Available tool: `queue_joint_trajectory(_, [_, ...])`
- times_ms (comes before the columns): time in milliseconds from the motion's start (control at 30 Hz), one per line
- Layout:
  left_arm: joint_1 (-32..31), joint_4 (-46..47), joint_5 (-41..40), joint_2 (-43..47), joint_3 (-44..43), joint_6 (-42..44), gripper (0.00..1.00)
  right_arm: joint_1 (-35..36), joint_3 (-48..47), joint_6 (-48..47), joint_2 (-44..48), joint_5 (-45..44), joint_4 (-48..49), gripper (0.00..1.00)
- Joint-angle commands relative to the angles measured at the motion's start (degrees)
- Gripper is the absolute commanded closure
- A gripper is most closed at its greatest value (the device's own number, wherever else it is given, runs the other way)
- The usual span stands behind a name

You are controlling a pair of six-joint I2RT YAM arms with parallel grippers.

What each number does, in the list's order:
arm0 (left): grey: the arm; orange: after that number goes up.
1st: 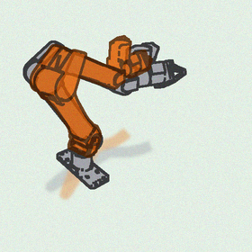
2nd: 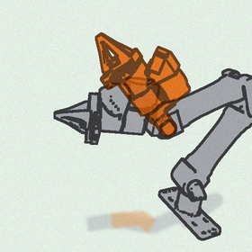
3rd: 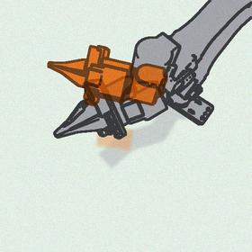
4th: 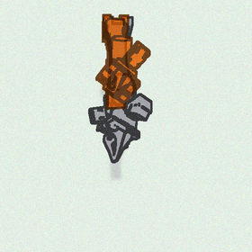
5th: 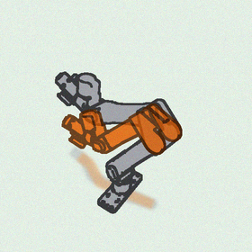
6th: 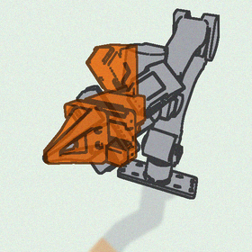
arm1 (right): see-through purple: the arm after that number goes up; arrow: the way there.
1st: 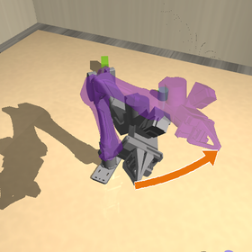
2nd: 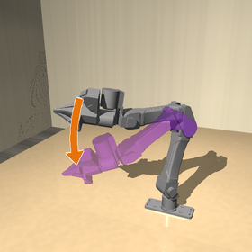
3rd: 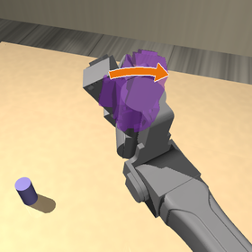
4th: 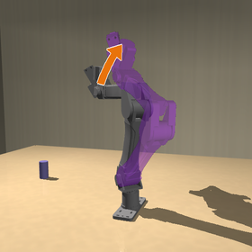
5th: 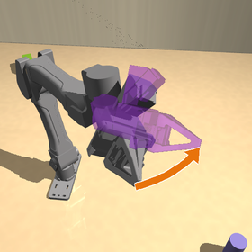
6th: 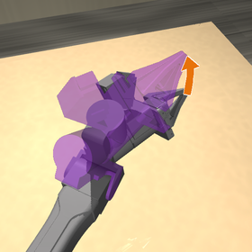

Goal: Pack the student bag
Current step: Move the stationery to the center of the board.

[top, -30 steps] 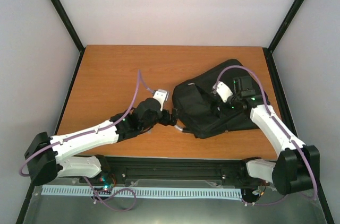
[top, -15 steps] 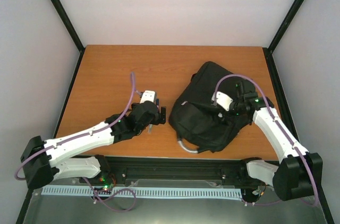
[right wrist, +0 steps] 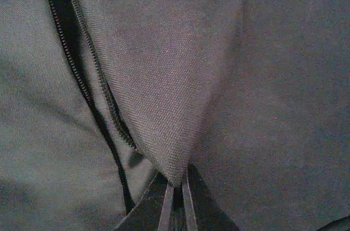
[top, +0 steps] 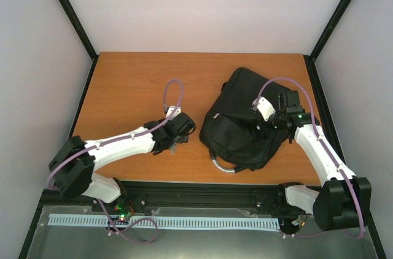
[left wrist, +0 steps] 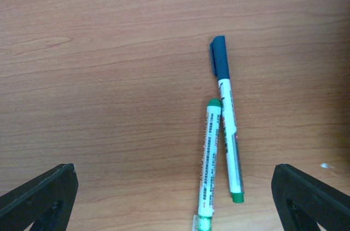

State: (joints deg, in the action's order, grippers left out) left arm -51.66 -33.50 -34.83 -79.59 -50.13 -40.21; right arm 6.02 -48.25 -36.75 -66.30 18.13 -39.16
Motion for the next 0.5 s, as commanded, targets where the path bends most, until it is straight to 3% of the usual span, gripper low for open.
queue_joint_trajectory(0, [2.6,-2.7,3.6,-5.9,-5.4,3.6,0.02,0.0,1.9,3.4,1.6,3.4,3.9,0.97])
queue_joint_trajectory(233, [5.1,-1.0,13.4,-11.7,-8.8,2.1,0.35,0.0,1.9,3.7,1.0,5.0,3.7,0.97])
queue_joint_trajectory(467, [5.2,-4.7,16.7,-19.2,-13.9,2.1,0.54,0.0,1.9,3.6,1.1,5.2,3.8,0.97])
